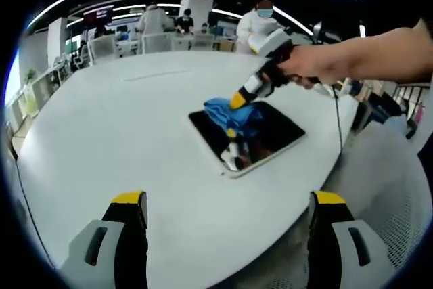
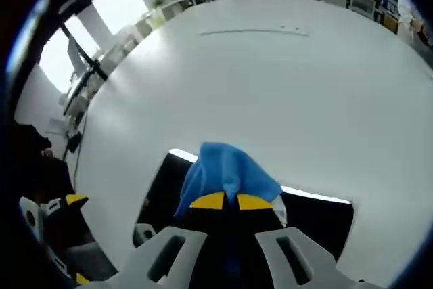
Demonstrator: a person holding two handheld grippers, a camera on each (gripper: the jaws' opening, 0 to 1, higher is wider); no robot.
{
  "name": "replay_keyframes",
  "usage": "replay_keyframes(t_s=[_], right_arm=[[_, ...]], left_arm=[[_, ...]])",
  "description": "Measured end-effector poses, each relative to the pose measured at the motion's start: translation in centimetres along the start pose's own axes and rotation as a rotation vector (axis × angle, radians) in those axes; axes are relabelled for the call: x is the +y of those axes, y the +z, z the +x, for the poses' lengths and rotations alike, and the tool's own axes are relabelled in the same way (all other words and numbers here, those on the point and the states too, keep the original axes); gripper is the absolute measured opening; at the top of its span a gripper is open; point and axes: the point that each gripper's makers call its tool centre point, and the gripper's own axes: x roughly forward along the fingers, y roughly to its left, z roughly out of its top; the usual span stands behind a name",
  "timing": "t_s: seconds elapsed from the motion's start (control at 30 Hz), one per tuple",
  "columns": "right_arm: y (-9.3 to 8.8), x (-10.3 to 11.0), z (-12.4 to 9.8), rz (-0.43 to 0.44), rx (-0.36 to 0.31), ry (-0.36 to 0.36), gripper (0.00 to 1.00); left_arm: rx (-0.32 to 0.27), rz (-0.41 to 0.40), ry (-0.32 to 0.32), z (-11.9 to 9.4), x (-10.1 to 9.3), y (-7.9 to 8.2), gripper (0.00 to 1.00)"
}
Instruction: Wipe the mirror surface with the cleaning cloth until all visible marks leave the cleaned area.
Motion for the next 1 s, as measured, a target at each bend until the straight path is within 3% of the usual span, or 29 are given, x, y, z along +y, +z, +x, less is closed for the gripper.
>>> replay_keyframes(t_s=[0.13,0.3,0.43,0.53,0.57,0.67,0.73,0.93,1.0], right_arm=[[-0.1,0.0,-0.2,-0.016,-0.013,0.006,0.0],[-0.2,0.1,-0.4,0.07,0.013,0.072,0.0],[0.1,0.1,-0.2,0.077,0.005,0.074,0.0],[0.2,0.0,-0.1,0.096,0.011,0.071,0.0],[0.3,-0.1,0.0,0.131,0.011,0.076,0.0],[0.3,-0.1,0.0,0.123,0.001,0.08,0.0],[0.8,-0.1,0.2,0.103,-0.047,0.057,0.0],[1.1,-0.1,0.4,0.107,-0.044,0.06,0.0],[0.9,-0.1,0.2,0.1,-0.051,0.071,0.0]], left_arm=[[0.016,0.024,0.003,0.1,0.1,-0.1,1.0],[-0.01,-0.001,0.02,-0.1,0.7,0.0,1.0],[-0.058,0.018,0.008,-0.3,0.2,1.0,1.0],[-0.013,0.01,-0.011,0.0,-0.1,0.3,1.0],[-0.016,0.018,-0.031,0.1,-0.5,0.4,1.0],[-0.036,-0.004,-0.016,-0.1,-0.1,0.6,1.0],[-0.016,-0.015,-0.019,0.0,-0.2,0.2,1.0],[-0.036,-0.016,-0.025,0.0,-0.3,0.5,1.0],[-0.008,-0.017,-0.03,0.1,-0.4,0.1,1.0]])
